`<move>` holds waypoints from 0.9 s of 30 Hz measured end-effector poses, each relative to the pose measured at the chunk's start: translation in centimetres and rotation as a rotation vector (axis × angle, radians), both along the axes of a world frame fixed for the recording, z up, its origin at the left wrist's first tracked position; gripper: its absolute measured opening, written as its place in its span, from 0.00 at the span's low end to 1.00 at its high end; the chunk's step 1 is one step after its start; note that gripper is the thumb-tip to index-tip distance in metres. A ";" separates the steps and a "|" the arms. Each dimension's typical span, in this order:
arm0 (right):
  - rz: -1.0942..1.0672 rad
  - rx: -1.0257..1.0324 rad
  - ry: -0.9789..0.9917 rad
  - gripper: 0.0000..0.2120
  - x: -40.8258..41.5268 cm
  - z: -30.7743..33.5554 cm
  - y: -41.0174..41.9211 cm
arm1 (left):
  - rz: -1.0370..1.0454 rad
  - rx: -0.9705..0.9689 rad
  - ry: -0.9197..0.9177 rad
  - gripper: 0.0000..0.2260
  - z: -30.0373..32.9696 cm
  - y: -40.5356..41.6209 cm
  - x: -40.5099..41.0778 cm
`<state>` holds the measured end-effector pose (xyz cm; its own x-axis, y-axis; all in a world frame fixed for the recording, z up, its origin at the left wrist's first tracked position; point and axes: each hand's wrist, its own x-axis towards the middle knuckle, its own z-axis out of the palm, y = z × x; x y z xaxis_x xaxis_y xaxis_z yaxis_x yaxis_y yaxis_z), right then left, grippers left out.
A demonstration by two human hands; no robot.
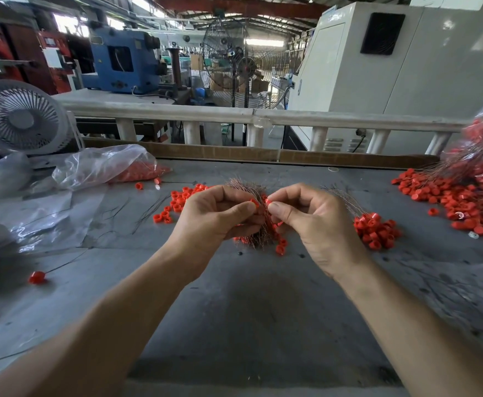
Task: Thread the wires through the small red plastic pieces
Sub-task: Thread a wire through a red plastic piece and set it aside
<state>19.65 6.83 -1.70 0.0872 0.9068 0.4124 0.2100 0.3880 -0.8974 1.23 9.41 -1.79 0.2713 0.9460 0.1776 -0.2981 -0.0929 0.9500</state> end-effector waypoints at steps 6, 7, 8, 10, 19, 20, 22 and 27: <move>-0.059 0.072 -0.114 0.07 -0.6 0.2 -0.4 | 0.003 0.077 0.084 0.04 0.0 -0.3 0.2; -0.066 0.080 -0.135 0.07 -0.7 0.2 -0.5 | 0.003 0.089 0.089 0.04 0.0 -0.4 0.2; -0.072 0.092 -0.153 0.07 -0.8 0.1 -0.5 | 0.002 0.101 0.097 0.04 0.0 -0.4 0.1; -0.078 0.112 -0.182 0.07 -0.8 0.1 -0.5 | -0.001 0.129 0.114 0.05 0.0 -0.5 0.1; -0.136 0.177 -0.291 0.08 -0.9 0.2 -0.7 | 0.014 0.214 0.160 0.04 -0.2 -0.5 0.1; -0.135 0.187 -0.302 0.07 -0.9 0.3 -0.7 | 0.015 0.215 0.160 0.04 -0.2 -0.5 0.1; -0.117 0.200 -0.313 0.07 -0.9 0.4 -0.7 | 0.013 0.211 0.158 0.04 -0.2 -0.5 0.1; -0.097 0.244 -0.352 0.07 -0.8 0.5 -0.9 | -0.020 0.153 0.114 0.03 -0.2 -0.5 0.0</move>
